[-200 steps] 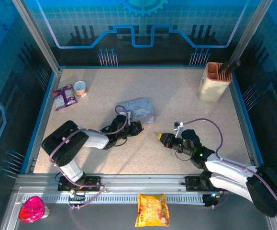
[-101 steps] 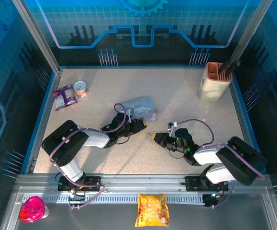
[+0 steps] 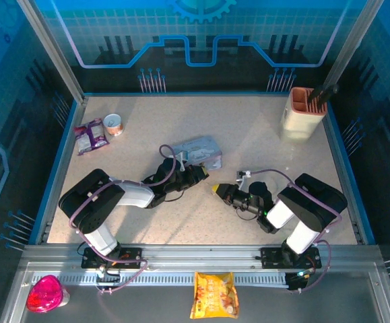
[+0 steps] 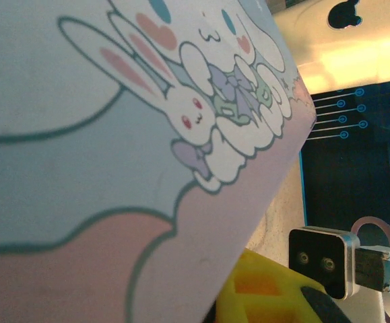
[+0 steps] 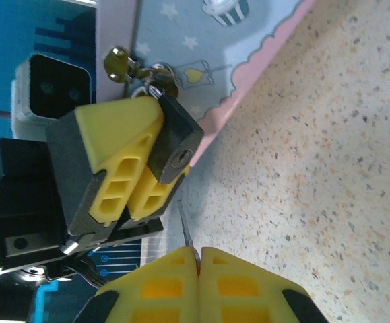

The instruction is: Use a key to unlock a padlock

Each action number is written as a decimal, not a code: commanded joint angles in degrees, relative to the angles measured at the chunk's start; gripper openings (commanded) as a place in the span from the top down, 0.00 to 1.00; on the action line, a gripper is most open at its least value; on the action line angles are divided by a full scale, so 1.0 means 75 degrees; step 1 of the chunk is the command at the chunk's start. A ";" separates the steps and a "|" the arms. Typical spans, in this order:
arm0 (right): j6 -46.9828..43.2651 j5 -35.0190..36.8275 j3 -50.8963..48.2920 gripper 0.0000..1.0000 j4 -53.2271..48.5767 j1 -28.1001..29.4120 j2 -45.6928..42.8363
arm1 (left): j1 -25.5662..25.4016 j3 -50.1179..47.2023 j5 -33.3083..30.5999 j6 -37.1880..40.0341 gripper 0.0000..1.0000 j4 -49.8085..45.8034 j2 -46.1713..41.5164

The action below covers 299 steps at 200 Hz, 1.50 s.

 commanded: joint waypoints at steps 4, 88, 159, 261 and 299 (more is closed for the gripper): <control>0.0081 -0.0183 -0.0049 1.00 0.0519 -0.0229 0.0003 | -0.0046 -0.0060 0.0220 -0.0104 1.00 0.0709 -0.0194; 0.0255 -0.0461 0.0110 1.00 0.0530 -0.0529 0.0165 | -0.0051 -0.0107 0.0314 -0.0248 1.00 0.0890 -0.0236; 0.0296 -0.0721 0.0284 1.00 0.0525 -0.0591 0.0265 | -0.0058 -0.0071 0.0423 -0.0408 1.00 0.0974 -0.0287; 0.0301 -0.0664 0.0228 1.00 0.0522 -0.0626 0.0333 | -0.0074 -0.0036 0.0481 -0.0624 1.00 0.1106 -0.0312; 0.0302 -0.0698 0.0259 1.00 0.0531 -0.0640 0.0210 | -0.0078 -0.0035 0.0552 -0.0725 1.00 0.1175 -0.0364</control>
